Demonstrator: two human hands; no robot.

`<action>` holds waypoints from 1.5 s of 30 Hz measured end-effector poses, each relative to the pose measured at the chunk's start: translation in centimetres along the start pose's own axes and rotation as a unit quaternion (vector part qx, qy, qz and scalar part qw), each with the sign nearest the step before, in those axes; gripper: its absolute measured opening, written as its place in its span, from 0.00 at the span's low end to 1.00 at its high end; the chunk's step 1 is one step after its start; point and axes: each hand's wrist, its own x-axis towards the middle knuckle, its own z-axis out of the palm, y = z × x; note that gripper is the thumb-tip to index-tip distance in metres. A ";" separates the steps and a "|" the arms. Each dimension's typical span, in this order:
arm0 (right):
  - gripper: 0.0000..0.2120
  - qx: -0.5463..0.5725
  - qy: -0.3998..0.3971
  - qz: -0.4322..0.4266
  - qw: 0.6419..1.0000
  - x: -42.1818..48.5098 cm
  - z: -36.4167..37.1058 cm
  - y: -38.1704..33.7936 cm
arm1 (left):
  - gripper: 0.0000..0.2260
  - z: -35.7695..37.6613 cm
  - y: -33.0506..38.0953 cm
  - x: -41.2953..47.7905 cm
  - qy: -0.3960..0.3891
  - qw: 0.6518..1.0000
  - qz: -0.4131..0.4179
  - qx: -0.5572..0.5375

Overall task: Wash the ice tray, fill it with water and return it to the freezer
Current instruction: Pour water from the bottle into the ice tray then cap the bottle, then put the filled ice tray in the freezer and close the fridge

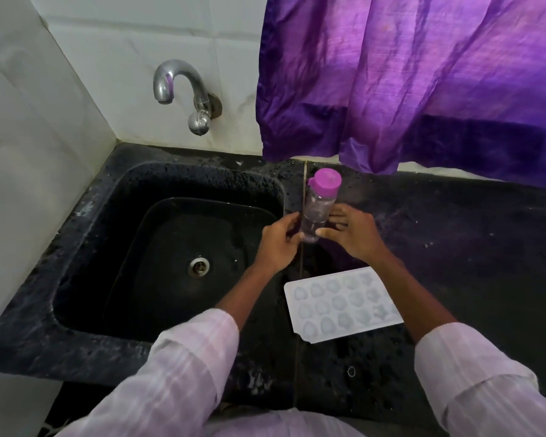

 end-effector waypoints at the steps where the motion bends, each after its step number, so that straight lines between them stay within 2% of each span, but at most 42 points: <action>1: 0.26 -0.001 0.007 0.010 1.000 -0.6 -0.1 0.4 | 0.20 -0.2 -0.2 -1.1 0.015 1.000 -0.020 0.000; 6: 0.13 -0.019 0.053 0.026 0.998 -6.0 -1.1 2.5 | 0.09 -0.7 -1.7 -7.9 0.069 0.995 -0.076 -0.012; 9: 0.10 -0.036 0.073 0.045 0.996 -9.3 -1.9 3.9 | 0.08 -0.2 -2.0 -11.3 0.082 0.988 -0.128 -0.031; 15: 0.10 -0.107 0.171 0.067 0.977 -13.3 -3.5 6.9 | 0.08 1.6 -2.2 -14.3 0.072 0.986 -0.150 -0.018; 21: 0.12 -0.158 0.155 0.074 0.972 -14.3 -3.7 8.4 | 0.11 2.9 -2.0 -14.5 0.068 0.982 -0.172 -0.034; 26: 0.14 -0.113 0.131 0.152 0.973 -14.0 -3.7 10.0 | 0.13 3.8 -1.9 -14.7 0.075 0.978 -0.188 -0.041; 30: 0.12 -0.075 0.123 0.153 0.978 -13.8 -3.7 10.9 | 0.14 4.3 -1.5 -14.7 0.094 0.977 -0.188 -0.037; 37: 0.11 0.027 0.179 0.193 0.964 -13.5 -3.0 11.8 | 0.16 5.1 -1.7 -14.7 0.137 0.945 -0.259 -0.143; 45: 0.12 0.084 0.205 0.217 0.951 -14.0 -2.2 12.3 | 0.16 5.1 -1.8 -15.0 0.148 0.941 -0.264 -0.154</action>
